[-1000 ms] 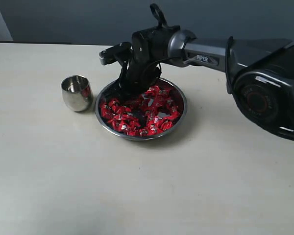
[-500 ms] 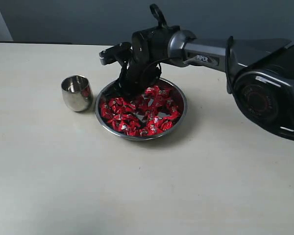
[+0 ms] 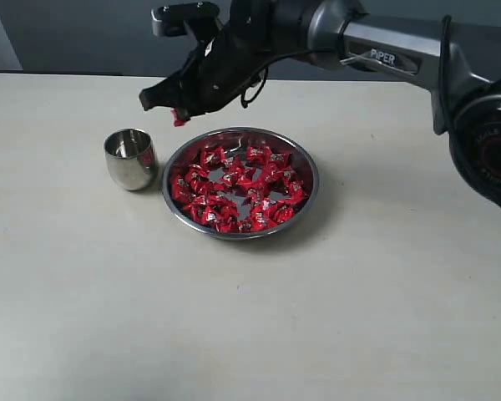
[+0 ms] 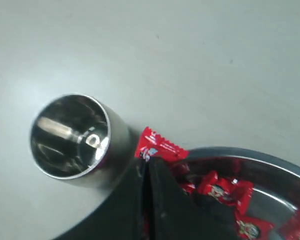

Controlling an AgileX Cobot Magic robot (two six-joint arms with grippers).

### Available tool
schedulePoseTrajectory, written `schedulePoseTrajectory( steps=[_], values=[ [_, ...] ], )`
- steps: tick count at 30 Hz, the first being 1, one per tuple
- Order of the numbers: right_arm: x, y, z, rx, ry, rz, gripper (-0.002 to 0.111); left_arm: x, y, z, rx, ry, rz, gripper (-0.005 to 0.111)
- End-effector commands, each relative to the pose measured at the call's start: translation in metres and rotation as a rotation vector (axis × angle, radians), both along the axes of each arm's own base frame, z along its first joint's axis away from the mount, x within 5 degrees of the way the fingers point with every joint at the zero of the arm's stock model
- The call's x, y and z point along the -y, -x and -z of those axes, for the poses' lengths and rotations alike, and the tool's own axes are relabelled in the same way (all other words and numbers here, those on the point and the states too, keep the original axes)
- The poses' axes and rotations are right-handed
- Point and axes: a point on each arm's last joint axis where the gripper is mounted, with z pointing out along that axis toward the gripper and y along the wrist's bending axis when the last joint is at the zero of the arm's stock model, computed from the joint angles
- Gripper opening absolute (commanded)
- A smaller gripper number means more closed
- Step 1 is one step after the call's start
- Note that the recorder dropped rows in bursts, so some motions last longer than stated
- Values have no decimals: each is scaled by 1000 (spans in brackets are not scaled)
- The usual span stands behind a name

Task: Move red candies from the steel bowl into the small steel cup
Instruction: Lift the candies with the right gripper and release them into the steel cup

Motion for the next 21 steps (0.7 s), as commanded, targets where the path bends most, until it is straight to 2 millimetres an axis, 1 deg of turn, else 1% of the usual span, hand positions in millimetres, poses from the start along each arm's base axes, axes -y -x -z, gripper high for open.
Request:
schedulePoseTrajectory(
  steps=[1, 6, 9, 15, 19, 21],
  values=[
    [-12, 2, -12, 42, -127, -28, 0, 0, 0, 1, 3, 8, 0, 2],
    [-33, 11, -18, 138, -165, -58, 0, 0, 0, 1, 3, 8, 0, 2],
    [-40, 14, -11, 151, -157, -67, 0, 0, 0, 1, 3, 8, 0, 2],
    [-45, 13, 16, 103, -136, -65, 0, 0, 0, 1, 3, 8, 0, 2],
    [-45, 12, 22, 95, -128, -66, 0, 0, 0, 1, 6, 8, 0, 2],
    [-45, 12, 23, 102, -122, -71, 3, 0, 0, 1, 6, 8, 0, 2]
  ],
)
